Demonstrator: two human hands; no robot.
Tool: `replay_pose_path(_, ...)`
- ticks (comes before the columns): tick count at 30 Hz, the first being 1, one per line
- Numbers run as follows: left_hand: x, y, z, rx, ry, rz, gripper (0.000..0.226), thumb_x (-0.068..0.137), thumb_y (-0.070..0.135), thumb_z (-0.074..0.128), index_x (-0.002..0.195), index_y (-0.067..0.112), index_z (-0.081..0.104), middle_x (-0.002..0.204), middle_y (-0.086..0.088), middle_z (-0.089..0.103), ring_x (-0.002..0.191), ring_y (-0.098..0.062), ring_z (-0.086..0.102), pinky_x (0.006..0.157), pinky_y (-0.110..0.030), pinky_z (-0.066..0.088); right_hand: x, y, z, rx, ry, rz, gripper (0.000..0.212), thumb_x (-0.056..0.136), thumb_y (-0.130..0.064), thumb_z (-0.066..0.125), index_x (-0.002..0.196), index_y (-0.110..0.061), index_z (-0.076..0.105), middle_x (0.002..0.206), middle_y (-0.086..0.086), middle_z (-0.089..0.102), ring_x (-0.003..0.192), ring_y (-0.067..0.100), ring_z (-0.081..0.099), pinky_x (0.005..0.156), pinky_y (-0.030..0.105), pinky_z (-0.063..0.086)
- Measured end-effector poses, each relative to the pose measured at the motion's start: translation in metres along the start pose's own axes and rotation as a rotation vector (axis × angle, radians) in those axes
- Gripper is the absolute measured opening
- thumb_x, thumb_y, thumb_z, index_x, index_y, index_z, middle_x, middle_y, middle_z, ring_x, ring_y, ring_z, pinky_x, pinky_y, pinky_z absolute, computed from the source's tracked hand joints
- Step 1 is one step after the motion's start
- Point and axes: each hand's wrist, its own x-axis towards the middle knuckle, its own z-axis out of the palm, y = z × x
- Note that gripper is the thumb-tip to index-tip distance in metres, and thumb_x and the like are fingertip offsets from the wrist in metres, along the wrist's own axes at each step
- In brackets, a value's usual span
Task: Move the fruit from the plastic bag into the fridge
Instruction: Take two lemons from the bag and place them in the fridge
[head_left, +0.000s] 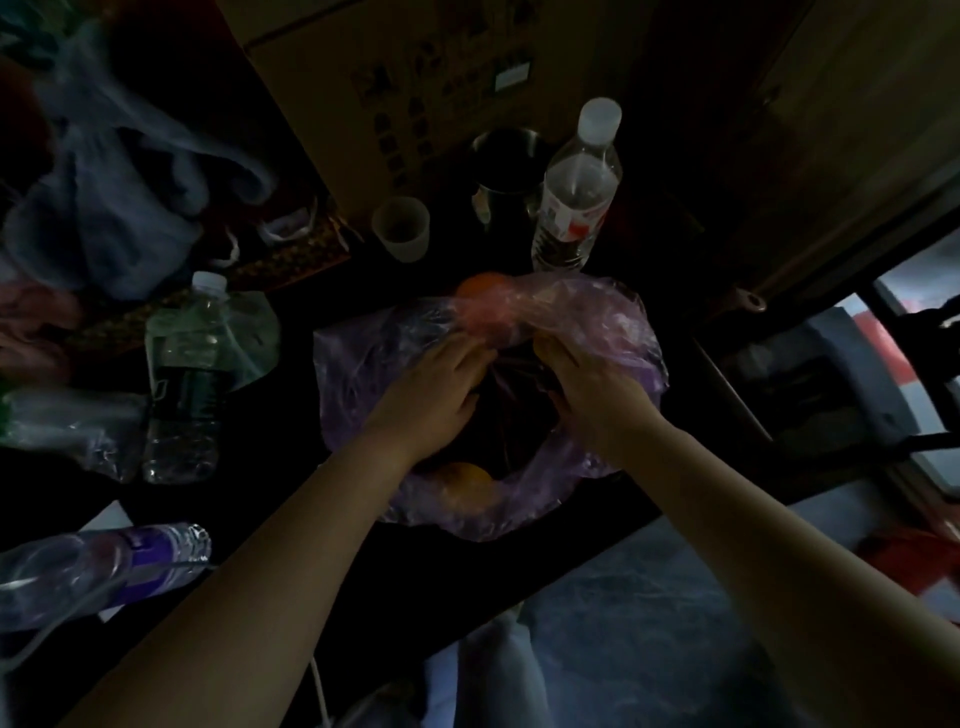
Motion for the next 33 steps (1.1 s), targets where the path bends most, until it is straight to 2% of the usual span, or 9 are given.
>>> replay_pose_path(4,0.004,-0.003,0.003,-0.018,-0.02,-0.053,0.06,0.083,0.008,0.061,0.14,0.01,0.041,0.148,-0.011,0.036,0.135,-0.031,0.033,0.11,-0.033,0.024,0.007,0.005,0.007,-0.062,-0.024,0.023,0.066,0.094,-0.021,0.049,0.15,-0.015,0.016,0.146,0.015,0.038,0.129,0.034,0.043,0.097,0.039,0.042)
replay_pose_path(8,0.005,-0.006,0.005,-0.028,-0.039,-0.066,0.065,0.081,0.008,0.063,0.141,0.01,0.039,0.149,-0.011,0.032,0.136,-0.031,0.031,0.109,-0.034,0.026,0.009,0.006,0.007,-0.135,0.011,0.019,0.042,0.099,-0.034,0.031,0.135,-0.02,0.048,0.112,0.012,0.064,0.096,0.028,0.06,0.054,0.005,0.033)
replay_pose_path(10,0.005,-0.008,0.008,-0.027,-0.05,-0.079,0.068,0.079,0.009,0.066,0.141,0.012,0.039,0.148,-0.01,0.032,0.133,-0.031,0.032,0.106,-0.034,0.029,0.009,0.005,0.008,-0.097,-0.002,0.099,0.038,0.098,-0.028,0.038,0.133,-0.017,0.047,0.123,0.012,0.059,0.106,0.028,0.057,0.069,-0.001,0.037)
replay_pose_path(12,0.004,-0.011,0.01,-0.011,-0.077,-0.096,0.07,0.078,0.012,0.068,0.141,0.013,0.039,0.146,-0.009,0.032,0.131,-0.03,0.032,0.105,-0.037,0.032,0.011,0.002,0.011,-0.164,0.014,0.119,0.048,0.096,-0.022,0.048,0.141,-0.016,0.035,0.143,0.011,0.043,0.126,0.029,0.048,0.098,0.024,0.043)
replay_pose_path(18,-0.001,-0.017,0.013,0.028,-0.108,-0.087,0.07,0.075,0.013,0.071,0.139,0.013,0.043,0.14,-0.011,0.037,0.126,-0.033,0.038,0.091,-0.046,0.046,0.012,-0.011,-0.001,-0.327,-0.151,0.074,0.054,0.097,-0.02,0.046,0.146,-0.016,0.022,0.149,0.011,0.033,0.134,0.026,0.039,0.106,0.03,0.034)
replay_pose_path(22,-0.005,-0.018,0.011,0.038,-0.069,-0.056,0.064,0.078,0.016,0.069,0.137,0.014,0.045,0.138,-0.012,0.041,0.123,-0.034,0.04,0.084,-0.046,0.049,0.006,-0.004,0.017,-0.151,-0.022,0.052,0.026,0.095,-0.042,0.043,0.099,-0.025,0.062,0.08,-0.005,0.058,0.075,0.009,0.06,0.054,-0.003,0.035)
replay_pose_path(26,-0.01,-0.015,0.012,0.058,-0.072,-0.052,0.064,0.081,0.016,0.065,0.14,0.018,0.041,0.142,-0.01,0.037,0.127,-0.034,0.037,0.088,-0.048,0.047,0.005,-0.026,0.007,-0.14,0.095,0.088,0.038,0.063,-0.021,0.082,0.096,-0.009,0.068,0.087,0.01,0.069,0.073,0.027,0.067,0.054,0.022,0.049)
replay_pose_path(30,-0.015,-0.015,0.01,0.158,-0.134,-0.051,0.072,0.085,0.025,0.061,0.147,0.028,0.026,0.156,-0.001,0.014,0.141,-0.028,0.015,0.111,-0.043,0.021,-0.003,-0.032,0.011,-0.071,-0.002,-0.045,0.056,0.076,-0.019,0.067,0.129,-0.012,0.048,0.131,0.011,0.045,0.113,0.033,0.051,0.08,0.04,0.049)
replay_pose_path(33,-0.021,-0.016,0.008,0.142,-0.058,0.011,0.077,0.074,0.017,0.072,0.143,0.023,0.037,0.15,-0.007,0.029,0.135,-0.03,0.023,0.107,-0.048,0.028,-0.009,-0.034,0.017,-0.025,-0.028,-0.04,0.057,0.083,-0.02,0.06,0.136,-0.015,0.04,0.136,0.007,0.038,0.12,0.031,0.041,0.087,0.042,0.046)
